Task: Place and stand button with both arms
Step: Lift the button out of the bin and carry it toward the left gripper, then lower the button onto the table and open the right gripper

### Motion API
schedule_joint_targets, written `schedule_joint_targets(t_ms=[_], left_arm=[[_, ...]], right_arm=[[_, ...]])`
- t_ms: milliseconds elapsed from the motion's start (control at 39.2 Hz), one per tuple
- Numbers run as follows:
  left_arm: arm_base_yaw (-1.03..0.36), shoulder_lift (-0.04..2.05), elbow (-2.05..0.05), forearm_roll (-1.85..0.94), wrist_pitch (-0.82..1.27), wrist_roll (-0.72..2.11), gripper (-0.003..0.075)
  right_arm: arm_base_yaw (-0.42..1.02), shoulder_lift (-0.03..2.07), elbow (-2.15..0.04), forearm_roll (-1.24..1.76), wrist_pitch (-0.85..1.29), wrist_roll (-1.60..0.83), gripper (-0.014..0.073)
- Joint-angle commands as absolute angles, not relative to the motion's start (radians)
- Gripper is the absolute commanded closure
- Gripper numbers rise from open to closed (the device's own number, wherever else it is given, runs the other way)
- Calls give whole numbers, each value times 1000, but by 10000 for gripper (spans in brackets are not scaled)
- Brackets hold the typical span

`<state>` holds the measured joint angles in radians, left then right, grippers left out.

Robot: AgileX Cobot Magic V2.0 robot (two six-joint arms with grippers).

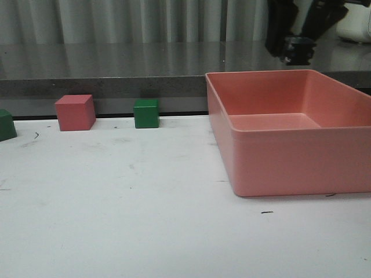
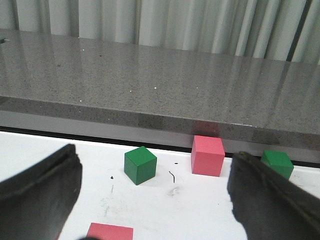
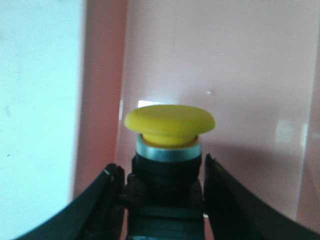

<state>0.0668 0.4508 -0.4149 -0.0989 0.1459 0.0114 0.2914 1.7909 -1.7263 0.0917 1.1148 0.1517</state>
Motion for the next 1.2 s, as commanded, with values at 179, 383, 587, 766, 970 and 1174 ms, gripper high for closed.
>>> schedule_joint_targets(t_ms=[179,383,587,766,970,1174], left_arm=[[68,462,-455,-100,61,11,156],[68,462,-455,-100,61,11,156],[68,462,-455,-100,61,11,156],[68,462,-455,-100,61,11,156],[59,462,-455,-100,61,11,156],[44,462,-455,-100,61,11,156]], right_arm=[[541,1746,-1803,114,1032,198,340],[700,1829,-1835,119,980,236,340],[791,2011,-1997,135,1016,307,340],[791,2147,-2102,135,1055,405,340],[778,2243,-2113,135,1027,503,340],[772,2292,-2113,135,980,537,340]])
